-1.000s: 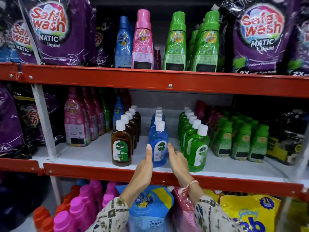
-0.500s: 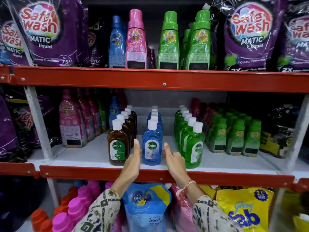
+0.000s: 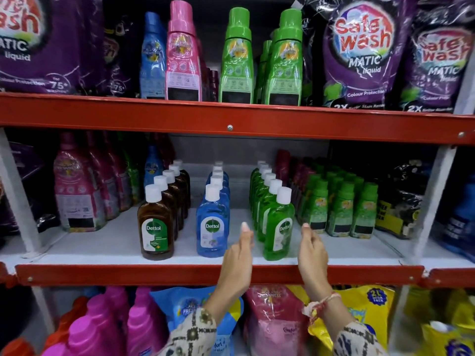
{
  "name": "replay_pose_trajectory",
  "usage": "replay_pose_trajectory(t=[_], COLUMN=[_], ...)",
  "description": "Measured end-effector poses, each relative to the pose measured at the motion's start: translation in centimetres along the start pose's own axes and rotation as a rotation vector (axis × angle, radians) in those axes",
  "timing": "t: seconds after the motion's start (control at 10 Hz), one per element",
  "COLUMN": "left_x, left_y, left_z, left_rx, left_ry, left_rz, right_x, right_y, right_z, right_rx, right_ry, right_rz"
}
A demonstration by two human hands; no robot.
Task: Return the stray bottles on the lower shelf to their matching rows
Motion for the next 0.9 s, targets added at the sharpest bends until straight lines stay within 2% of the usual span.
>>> replay_pose_trajectory(t=[0.1, 0.2, 0.5, 0.6, 0.7, 0.8, 0.9], left_x=[-0.1, -0.2, 1.5, 1.5, 1.4, 1.0, 0.6], left_y=[2.1, 2.7, 1.6, 1.3, 1.2, 0.4, -1.6], left_z=[-1.1, -1.6, -0.5, -0.6, -0.6, -1.0, -1.8], left_rx=[0.075, 0.092, 0.014, 0.036, 0.078, 0.147, 0.191], left_ry=[-0.047, -0.058, -0.09, -0.051, -0.059, -0.015, 0.209], left_rz=[0.116, 0.139, 0.174, 0.188, 0.198, 0.23, 0.055], right_x=[0.4, 0.1, 0.3, 0.1, 0.4, 0.2, 0.0], right_y=[-0.3, -0.3, 0.3, 0.1, 0.4, 0.1, -1.5], right_z=[0.8, 1.1, -0.5, -0.3, -1.2, -0.8, 0.9], right_rx=[-0.038, -0.062, -0.109, -0.11, -0.081, -0.103, -0.065], right_ry=[0.031, -0.014, -0.03, -0.057, -0.049, -0.077, -0.113], right_rz=[0.13, 0.142, -0.028, -0.052, -0.009, 0.014, -0.013])
Point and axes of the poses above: each hand's wrist, its own x-axis towards the middle knuckle, its own y-axis out of the palm, z = x × y, the point moved 2 cm from there along x, towards the middle knuckle, and after that the axes turned 8 degrees about -z, right-handed, at the moved point
